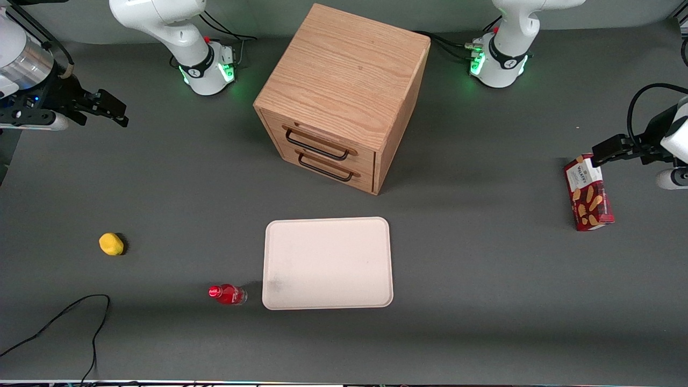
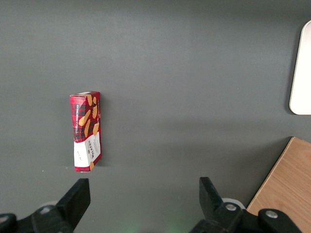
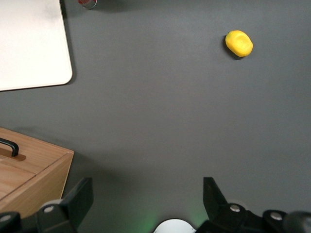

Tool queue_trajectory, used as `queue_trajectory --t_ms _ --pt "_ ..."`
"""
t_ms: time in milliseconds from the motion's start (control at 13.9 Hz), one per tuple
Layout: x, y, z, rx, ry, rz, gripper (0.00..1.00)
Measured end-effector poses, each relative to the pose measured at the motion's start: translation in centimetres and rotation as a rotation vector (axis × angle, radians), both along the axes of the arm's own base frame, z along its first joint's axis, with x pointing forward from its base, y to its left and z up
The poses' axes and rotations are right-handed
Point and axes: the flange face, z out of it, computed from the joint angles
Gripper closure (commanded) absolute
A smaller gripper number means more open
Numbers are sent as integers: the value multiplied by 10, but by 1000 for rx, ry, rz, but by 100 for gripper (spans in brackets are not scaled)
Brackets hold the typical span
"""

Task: Place coke bottle on tray
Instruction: 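Move the right gripper down toward the red Coca-Cola bottle beside the tray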

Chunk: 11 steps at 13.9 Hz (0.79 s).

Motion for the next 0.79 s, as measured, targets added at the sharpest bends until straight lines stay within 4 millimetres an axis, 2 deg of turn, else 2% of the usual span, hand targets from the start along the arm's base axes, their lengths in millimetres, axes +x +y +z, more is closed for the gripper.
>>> queue_trajectory --t_ms 288,432,649,793 --pt "9 4 6 -4 -8 -1 0" --pt "28 9 16 -3 -30 -2 0" --pt "81 27 37 25 -50 -1 0" --pt "124 45 35 34 -20 7 0"
